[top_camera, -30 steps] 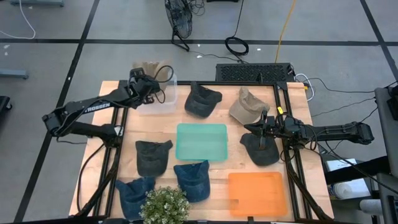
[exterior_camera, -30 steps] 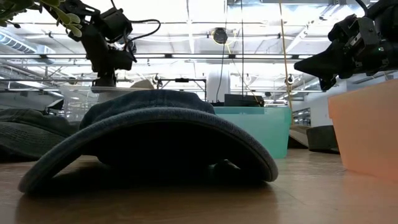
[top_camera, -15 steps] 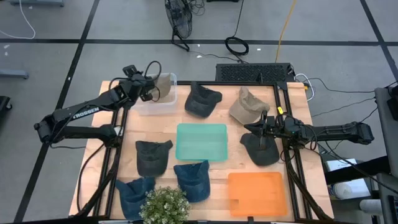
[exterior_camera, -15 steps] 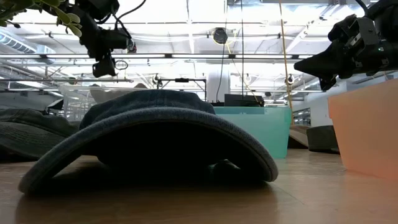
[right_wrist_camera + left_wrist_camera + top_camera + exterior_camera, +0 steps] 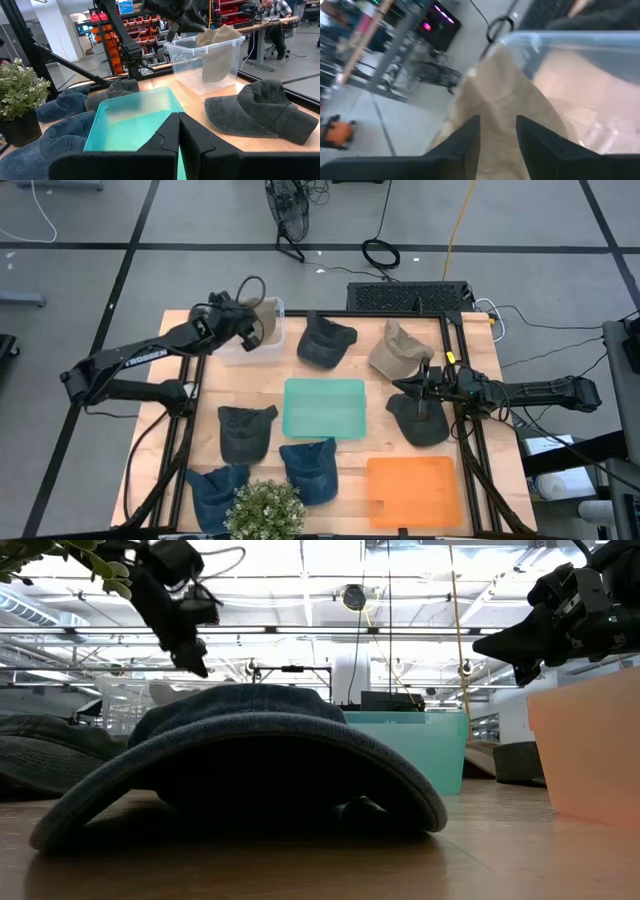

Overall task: Pick & Place hat
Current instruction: Adjust the transparent bin

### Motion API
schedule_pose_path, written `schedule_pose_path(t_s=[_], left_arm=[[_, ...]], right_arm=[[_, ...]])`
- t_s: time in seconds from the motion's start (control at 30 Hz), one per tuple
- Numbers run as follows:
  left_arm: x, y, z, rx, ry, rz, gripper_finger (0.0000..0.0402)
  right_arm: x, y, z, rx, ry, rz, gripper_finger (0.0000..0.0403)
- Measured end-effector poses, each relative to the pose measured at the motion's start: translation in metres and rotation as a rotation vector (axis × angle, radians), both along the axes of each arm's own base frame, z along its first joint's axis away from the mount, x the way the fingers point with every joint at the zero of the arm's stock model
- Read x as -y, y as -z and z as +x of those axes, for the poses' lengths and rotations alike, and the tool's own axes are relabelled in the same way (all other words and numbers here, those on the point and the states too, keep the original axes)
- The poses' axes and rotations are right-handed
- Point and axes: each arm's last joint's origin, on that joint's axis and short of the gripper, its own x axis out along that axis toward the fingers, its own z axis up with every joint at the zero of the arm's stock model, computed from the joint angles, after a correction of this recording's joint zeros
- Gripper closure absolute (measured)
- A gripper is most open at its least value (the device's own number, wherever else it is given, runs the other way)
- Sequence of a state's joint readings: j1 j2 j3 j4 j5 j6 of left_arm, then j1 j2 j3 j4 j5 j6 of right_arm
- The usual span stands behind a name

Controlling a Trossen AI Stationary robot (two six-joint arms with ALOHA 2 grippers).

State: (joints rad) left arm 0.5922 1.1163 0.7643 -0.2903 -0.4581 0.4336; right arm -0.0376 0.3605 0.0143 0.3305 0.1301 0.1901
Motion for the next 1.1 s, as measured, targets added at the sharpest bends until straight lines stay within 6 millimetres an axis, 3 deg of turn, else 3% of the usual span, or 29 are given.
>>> schedule_pose_path(t_s=[0.23,0.53,0.67,0.8,0.87,1.0,1.1], left_arm=[[-0.015,0.022,0.016,-0.113,-0.036,0.032,0.0286],[-0.013,0.014,0.019,-0.090,-0.037,0.096,0.0286],[0.000,0.004,0.015,-0.096,0.030,0.105,0.0286],[0.026,-0.011,0.012,0.046,0.261,0.016,0.0286],[0.039,-0.012,0.008,0.035,0.324,-0.044,0.0286],[0.059,-0.008,-0.007,-0.115,0.314,-0.084,0.0276],[0.071,-0.010,-0.009,-0.060,0.310,-0.179,0.0259]], right_arm=[[0.000,0.000,0.000,0.000,0.003,0.000,0.0403],[0.000,0.002,0.000,-0.019,0.001,0.000,0.0403],[0.000,0.003,0.000,-0.027,0.001,0.001,0.0403],[0.000,0.002,0.000,-0.020,0.000,0.011,0.0403],[0.000,0.002,0.000,-0.016,0.001,0.027,0.0403],[0.000,0.002,0.000,-0.015,0.001,0.033,0.0403],[0.000,0.000,0.000,0.001,0.001,0.033,0.0403]])
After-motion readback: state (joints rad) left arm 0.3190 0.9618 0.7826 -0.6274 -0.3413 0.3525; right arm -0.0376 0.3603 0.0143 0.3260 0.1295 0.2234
